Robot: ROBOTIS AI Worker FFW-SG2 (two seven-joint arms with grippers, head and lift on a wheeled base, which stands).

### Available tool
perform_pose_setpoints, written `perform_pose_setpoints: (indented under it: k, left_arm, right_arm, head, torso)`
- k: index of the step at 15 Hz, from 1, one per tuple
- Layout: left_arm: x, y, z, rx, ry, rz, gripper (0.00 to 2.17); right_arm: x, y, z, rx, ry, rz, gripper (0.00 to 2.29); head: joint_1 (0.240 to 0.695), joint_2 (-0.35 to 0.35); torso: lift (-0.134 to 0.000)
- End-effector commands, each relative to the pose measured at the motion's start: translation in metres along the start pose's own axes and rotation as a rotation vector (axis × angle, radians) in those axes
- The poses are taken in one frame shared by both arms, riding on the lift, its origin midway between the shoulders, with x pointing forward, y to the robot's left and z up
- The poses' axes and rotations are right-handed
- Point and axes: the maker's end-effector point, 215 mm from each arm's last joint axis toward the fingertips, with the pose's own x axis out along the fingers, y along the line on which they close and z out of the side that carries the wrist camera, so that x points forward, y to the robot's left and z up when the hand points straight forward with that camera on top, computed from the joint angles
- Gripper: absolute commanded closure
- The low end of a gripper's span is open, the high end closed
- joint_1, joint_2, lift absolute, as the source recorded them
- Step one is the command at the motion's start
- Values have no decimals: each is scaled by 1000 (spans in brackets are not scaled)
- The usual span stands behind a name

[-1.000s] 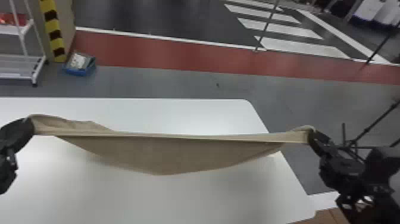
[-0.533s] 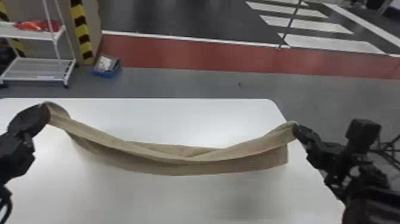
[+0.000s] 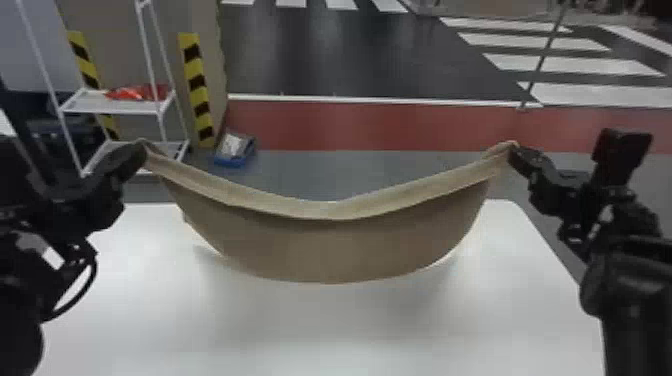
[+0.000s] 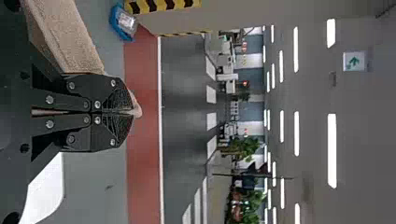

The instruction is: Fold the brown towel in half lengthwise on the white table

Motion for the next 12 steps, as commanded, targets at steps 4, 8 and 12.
perform_pose_setpoints:
  k: [4,8,12]
  left_arm:
    - [-59,-16,-56,-16,83,-65,1892]
    - [-134,-13,-125,-27,223,-15,1892]
    - [-191,-13,-205,-74,473,59,1892]
  right_arm:
    - [-62,-47,-91,-7,86,27,1325]
    - [-130,-115,-175,33,196,-53,1325]
    - [-178,-124,-227,94,282,-65,1325]
  head:
    - [569,-77]
    - [695,-170]
    - [695,-252]
  torso:
    - [-57]
    - [-57]
    - [-57]
